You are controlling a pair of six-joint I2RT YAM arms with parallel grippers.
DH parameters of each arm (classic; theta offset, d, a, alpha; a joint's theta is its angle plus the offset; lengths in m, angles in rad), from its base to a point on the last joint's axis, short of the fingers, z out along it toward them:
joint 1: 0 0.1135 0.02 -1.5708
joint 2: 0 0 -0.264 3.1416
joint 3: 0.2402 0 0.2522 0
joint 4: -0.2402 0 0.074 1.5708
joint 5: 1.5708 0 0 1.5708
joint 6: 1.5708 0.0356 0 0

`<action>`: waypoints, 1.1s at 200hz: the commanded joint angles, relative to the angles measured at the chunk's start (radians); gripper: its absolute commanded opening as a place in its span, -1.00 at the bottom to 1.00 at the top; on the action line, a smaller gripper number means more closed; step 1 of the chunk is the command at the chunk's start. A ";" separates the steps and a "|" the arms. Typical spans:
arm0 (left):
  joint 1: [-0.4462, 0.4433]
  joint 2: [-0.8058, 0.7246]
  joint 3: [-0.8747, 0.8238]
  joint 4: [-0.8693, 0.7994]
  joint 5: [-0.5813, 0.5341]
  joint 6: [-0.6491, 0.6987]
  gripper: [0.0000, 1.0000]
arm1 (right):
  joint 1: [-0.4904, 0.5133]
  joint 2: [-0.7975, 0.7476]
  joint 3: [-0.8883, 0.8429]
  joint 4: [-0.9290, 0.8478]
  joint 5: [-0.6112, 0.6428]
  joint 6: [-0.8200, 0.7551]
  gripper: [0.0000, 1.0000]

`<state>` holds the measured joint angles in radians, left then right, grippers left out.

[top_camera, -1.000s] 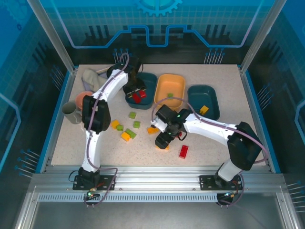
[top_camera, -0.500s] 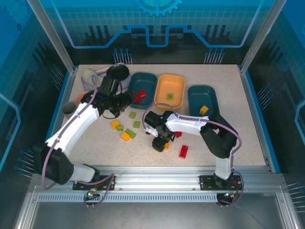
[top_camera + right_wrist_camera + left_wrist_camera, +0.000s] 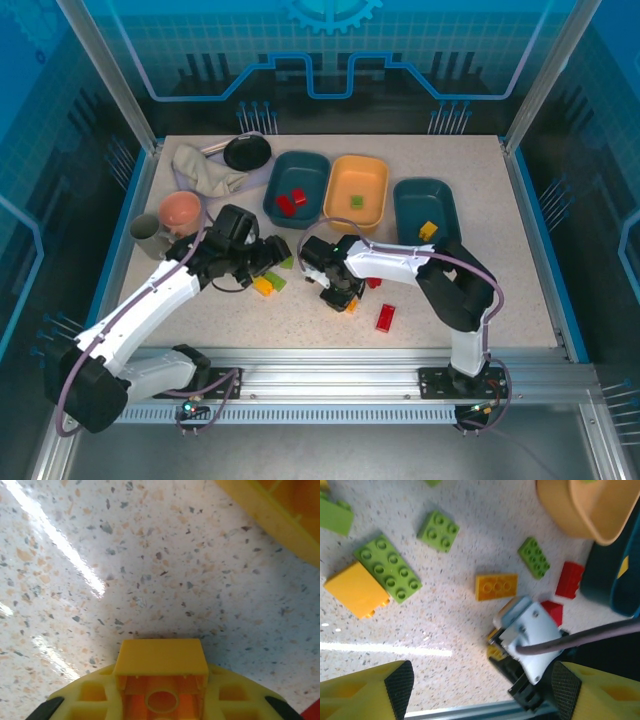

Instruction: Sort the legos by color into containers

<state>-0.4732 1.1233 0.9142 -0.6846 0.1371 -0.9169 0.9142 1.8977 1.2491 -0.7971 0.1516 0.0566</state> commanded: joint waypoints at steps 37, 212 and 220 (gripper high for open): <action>-0.079 0.045 -0.019 0.137 0.065 0.091 0.52 | -0.295 -0.251 0.046 -0.034 0.105 0.208 -0.63; -0.222 0.400 0.228 0.173 0.065 0.240 0.52 | -0.831 0.250 0.546 -0.110 -0.070 0.406 0.13; -0.225 0.405 0.230 0.175 0.062 0.235 0.52 | -0.826 0.234 0.544 -0.107 -0.068 0.396 0.19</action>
<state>-0.6849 1.5127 1.1023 -0.4915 0.2001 -0.7055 0.0784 2.1780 1.7718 -0.8680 0.0963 0.4706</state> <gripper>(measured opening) 0.759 0.559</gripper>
